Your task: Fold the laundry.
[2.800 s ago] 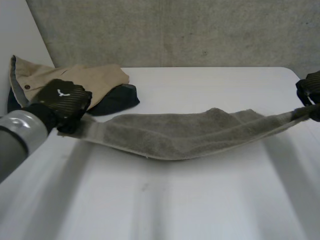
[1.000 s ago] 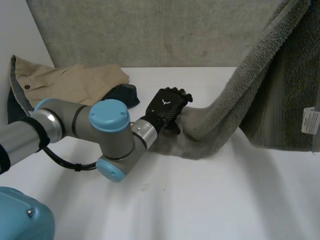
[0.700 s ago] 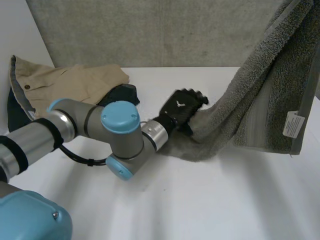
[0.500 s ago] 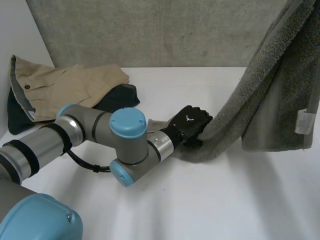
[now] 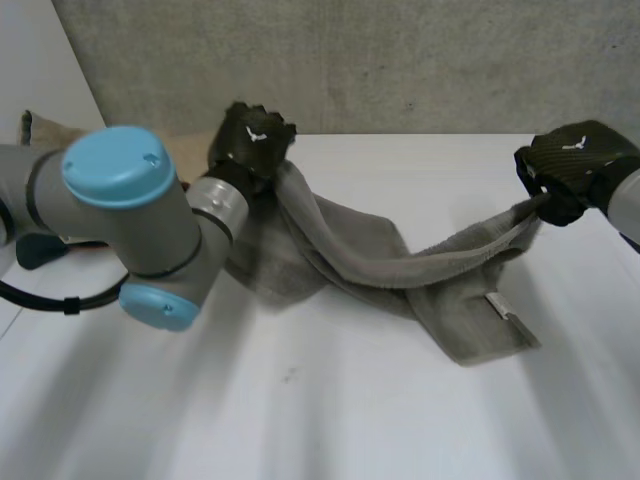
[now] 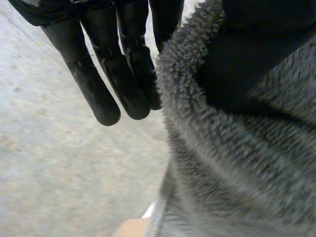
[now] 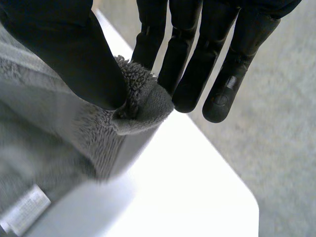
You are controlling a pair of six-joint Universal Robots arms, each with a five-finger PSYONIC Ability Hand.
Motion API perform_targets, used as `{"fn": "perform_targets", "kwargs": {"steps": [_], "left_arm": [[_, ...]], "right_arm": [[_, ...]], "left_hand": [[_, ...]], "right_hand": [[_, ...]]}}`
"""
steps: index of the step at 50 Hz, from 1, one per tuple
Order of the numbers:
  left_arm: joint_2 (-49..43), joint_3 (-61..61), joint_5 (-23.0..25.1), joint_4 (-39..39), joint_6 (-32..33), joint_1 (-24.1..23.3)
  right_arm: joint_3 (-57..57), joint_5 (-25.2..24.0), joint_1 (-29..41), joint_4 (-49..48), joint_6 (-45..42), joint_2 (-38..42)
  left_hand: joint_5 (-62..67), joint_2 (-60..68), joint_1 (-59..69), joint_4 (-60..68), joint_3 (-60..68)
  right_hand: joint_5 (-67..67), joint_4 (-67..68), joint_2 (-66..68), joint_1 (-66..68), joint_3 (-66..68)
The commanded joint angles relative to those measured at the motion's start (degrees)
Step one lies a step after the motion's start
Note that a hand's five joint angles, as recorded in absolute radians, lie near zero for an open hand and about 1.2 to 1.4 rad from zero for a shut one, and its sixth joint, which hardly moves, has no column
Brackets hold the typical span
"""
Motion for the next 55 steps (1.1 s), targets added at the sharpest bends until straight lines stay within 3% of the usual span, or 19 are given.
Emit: {"fn": "perform_targets", "kwargs": {"steps": [1,6,10,14,21,26,29,36,39,40,46,50,55], "left_arm": [[-4.57,14.28,-0.50,1.92,4.76,3.58],[-4.76,23.26,-4.62,6.92,4.23,3.06],[-2.65,22.40,-8.49,11.23,3.97,1.22],[2.88,12.22,-9.20,12.56,4.14,0.33],[13.43,-16.78,-9.82,12.82,4.41,0.33],[14.50,-33.65,-9.38,12.91,4.06,0.07],[13.36,-37.10,-9.73,12.04,3.79,-1.07],[13.51,-37.21,-10.25,7.56,3.97,-3.01],[16.94,-36.15,-10.26,5.10,3.79,-1.34],[18.96,-35.10,-9.99,3.52,3.79,0.58],[21.09,-30.44,-7.19,-2.29,3.53,4.81],[19.86,-26.49,-1.39,-7.73,1.42,8.32],[13.63,-21.04,3.18,-17.21,-2.97,15.61]], "right_arm": [[-15.03,11.35,3.04,-9.09,1.99,12.98],[-18.30,14.60,5.77,-31.90,6.30,12.55],[-16.20,15.75,6.56,-39.86,7.01,9.83],[-12.17,15.23,7.26,-38.21,7.01,7.81],[0.66,13.74,6.74,-33.20,6.48,5.87],[13.83,8.31,6.65,-28.98,3.24,5.25],[19.64,5.66,6.56,-28.80,0.26,5.51],[23.71,5.21,6.12,-28.54,-1.87,5.96],[24.06,5.21,6.03,-28.36,-1.78,5.96],[24.41,4.95,5.95,-28.27,-1.69,5.96],[25.20,4.33,4.10,-28.27,-1.61,5.87],[25.38,4.24,3.40,-28.27,-1.52,5.87],[25.47,4.24,2.17,-28.36,-1.52,5.87]], "left_hand": [[14.51,11.53,15.23,11.37,11.81],[14.51,11.53,15.23,11.37,11.81],[14.51,11.53,15.23,11.37,11.81],[14.51,11.53,15.23,11.37,11.81],[14.51,11.53,15.23,11.37,11.81],[14.51,11.53,15.23,11.37,11.81],[-4.05,-7.04,-3.33,-7.19,-6.75],[-25.15,-28.14,-24.43,-28.29,-27.85],[-33.37,-36.35,-32.65,-36.50,-36.06],[-41.23,-44.22,-40.52,-44.37,-43.93],[-49.03,-52.02,-48.31,-52.17,-51.73],[-49.05,-52.04,-48.34,-52.19,-51.75],[-39.64,-42.62,-38.92,-42.78,-42.34]], "right_hand": [[14.44,11.70,13.19,24.39,12.07],[14.44,11.70,13.19,24.39,12.07],[14.44,11.70,13.19,24.39,12.07],[14.44,11.70,13.19,24.39,12.07],[14.44,11.70,13.19,24.39,12.07],[14.44,11.70,13.19,24.39,12.07],[14.44,11.70,13.19,24.39,12.07],[14.44,11.70,13.19,24.39,12.07],[14.44,11.70,13.19,24.39,12.07],[14.44,11.70,13.19,24.39,12.07],[14.44,11.70,13.19,24.39,12.07],[14.44,11.70,13.19,24.39,12.07],[14.44,11.70,13.19,24.39,12.07]]}}
